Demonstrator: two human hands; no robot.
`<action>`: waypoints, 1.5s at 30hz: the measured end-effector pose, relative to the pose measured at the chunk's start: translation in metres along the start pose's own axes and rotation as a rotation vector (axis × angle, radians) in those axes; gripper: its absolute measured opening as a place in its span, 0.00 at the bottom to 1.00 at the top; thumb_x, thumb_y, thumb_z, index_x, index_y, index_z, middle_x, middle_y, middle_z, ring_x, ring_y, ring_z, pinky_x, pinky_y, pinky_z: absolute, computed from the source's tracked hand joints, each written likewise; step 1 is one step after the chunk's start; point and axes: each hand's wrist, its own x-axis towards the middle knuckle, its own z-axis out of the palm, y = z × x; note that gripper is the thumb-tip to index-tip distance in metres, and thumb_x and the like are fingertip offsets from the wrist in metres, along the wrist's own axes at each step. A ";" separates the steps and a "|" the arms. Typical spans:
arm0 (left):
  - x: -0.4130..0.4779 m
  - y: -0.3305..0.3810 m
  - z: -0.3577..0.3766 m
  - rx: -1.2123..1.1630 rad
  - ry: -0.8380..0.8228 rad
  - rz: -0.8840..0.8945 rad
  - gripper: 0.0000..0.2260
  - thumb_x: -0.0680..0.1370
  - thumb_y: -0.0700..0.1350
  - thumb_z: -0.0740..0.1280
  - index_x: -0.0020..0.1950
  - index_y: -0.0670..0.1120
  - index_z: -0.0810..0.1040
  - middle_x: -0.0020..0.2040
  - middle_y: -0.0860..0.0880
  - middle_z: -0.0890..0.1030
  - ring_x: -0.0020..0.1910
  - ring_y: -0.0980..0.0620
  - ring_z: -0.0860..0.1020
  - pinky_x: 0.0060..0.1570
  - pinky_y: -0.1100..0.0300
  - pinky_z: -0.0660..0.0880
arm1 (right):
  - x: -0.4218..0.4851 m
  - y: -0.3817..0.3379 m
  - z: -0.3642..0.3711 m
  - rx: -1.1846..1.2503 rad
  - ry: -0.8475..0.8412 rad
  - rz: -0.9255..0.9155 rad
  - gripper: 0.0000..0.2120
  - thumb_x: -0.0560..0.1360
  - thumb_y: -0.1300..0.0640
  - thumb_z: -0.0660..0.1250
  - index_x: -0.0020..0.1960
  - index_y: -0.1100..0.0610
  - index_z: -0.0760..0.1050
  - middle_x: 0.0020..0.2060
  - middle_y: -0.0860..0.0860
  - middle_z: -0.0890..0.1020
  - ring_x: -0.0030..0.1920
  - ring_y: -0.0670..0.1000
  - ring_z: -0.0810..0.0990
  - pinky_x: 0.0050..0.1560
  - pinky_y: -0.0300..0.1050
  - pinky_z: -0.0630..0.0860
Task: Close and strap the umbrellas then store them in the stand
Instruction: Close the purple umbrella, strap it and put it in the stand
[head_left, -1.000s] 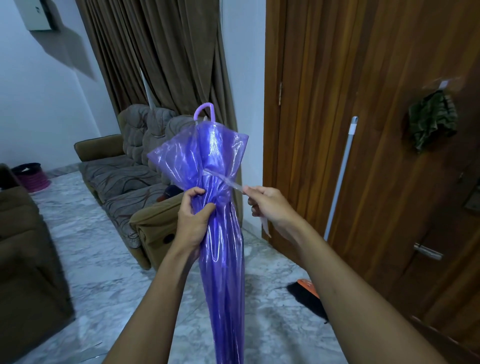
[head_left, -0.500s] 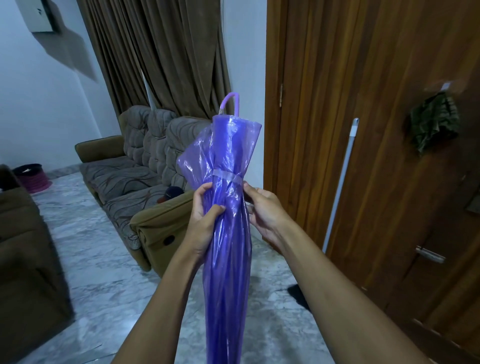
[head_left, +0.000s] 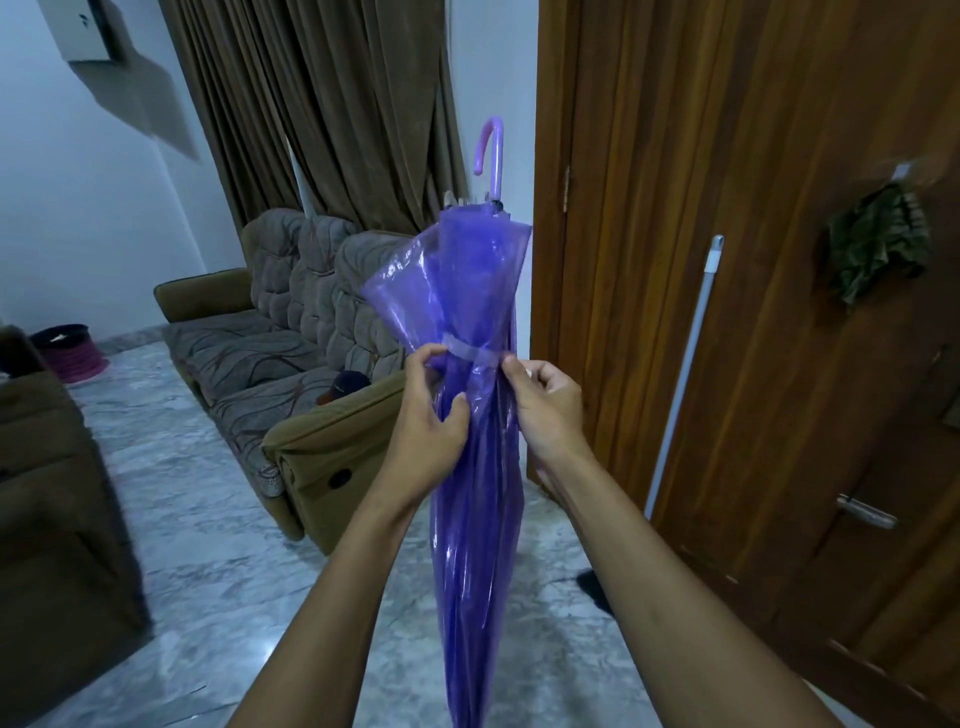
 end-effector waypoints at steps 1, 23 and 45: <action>0.001 0.002 0.002 -0.062 0.017 -0.038 0.19 0.79 0.31 0.58 0.59 0.54 0.66 0.50 0.48 0.78 0.39 0.61 0.78 0.39 0.66 0.75 | -0.001 0.000 0.001 -0.029 0.016 -0.032 0.09 0.77 0.54 0.71 0.40 0.57 0.78 0.36 0.52 0.82 0.37 0.48 0.80 0.42 0.44 0.79; -0.007 -0.003 -0.011 -0.758 0.024 -0.280 0.18 0.76 0.34 0.64 0.62 0.47 0.65 0.44 0.47 0.85 0.35 0.53 0.82 0.36 0.59 0.81 | -0.003 -0.009 -0.005 -0.120 -0.159 0.028 0.11 0.75 0.51 0.73 0.48 0.60 0.83 0.41 0.51 0.87 0.40 0.44 0.85 0.40 0.36 0.79; -0.020 0.013 -0.005 0.028 -0.101 -0.046 0.26 0.74 0.45 0.71 0.70 0.57 0.69 0.64 0.58 0.77 0.63 0.64 0.75 0.62 0.67 0.71 | -0.012 -0.004 0.011 -0.122 -0.006 -0.145 0.06 0.70 0.51 0.77 0.35 0.47 0.83 0.39 0.49 0.87 0.45 0.52 0.86 0.50 0.53 0.83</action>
